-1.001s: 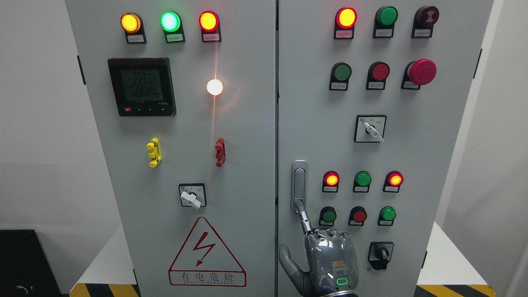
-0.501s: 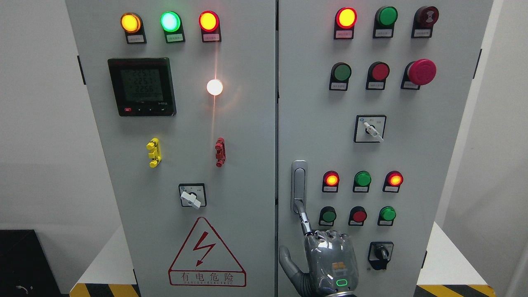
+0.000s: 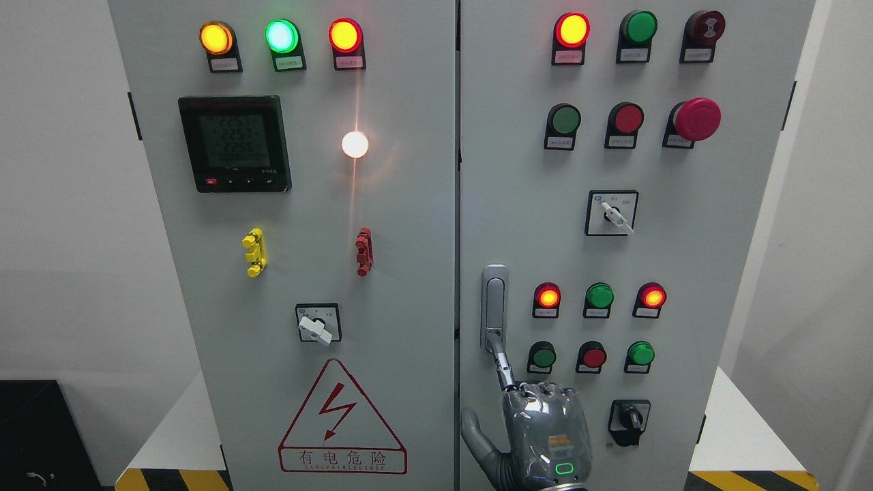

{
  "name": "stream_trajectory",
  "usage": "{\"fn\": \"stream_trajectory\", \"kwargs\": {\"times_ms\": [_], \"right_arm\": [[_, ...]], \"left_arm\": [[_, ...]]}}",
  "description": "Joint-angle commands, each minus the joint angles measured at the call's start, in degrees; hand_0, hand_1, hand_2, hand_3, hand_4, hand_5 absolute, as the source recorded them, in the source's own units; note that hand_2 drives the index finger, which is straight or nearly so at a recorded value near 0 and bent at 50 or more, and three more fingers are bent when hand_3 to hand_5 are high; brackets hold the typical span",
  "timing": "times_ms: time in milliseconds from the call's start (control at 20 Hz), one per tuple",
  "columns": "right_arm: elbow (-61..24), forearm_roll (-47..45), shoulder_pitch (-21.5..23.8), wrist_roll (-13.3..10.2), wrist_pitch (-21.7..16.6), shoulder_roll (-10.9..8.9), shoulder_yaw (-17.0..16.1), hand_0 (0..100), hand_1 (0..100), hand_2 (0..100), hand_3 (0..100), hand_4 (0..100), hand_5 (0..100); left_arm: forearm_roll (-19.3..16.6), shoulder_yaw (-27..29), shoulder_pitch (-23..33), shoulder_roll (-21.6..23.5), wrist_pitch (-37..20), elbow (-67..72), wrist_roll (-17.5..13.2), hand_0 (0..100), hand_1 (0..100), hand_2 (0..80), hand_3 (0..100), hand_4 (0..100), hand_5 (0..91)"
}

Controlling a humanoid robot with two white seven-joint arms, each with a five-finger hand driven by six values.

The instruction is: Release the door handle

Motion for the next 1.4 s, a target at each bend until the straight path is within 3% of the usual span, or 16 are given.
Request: {"fn": "stream_trajectory", "kwargs": {"times_ms": [0,1352], "right_arm": [[0.52,0.0,0.06,0.05,0.37,0.0,-0.05,49,30,3,100,100,100],[0.52,0.0,0.76,0.05,0.82,0.35,0.21,49,30,4,100,100,100]], "left_arm": [[0.0,0.0,0.0,0.0,-0.05,0.05,-0.04,12,56,0.0,0,0,0.0],[0.0,0.0,0.0,0.0,-0.05,0.05,-0.04,12,56,0.0,0,0,0.0]]}}
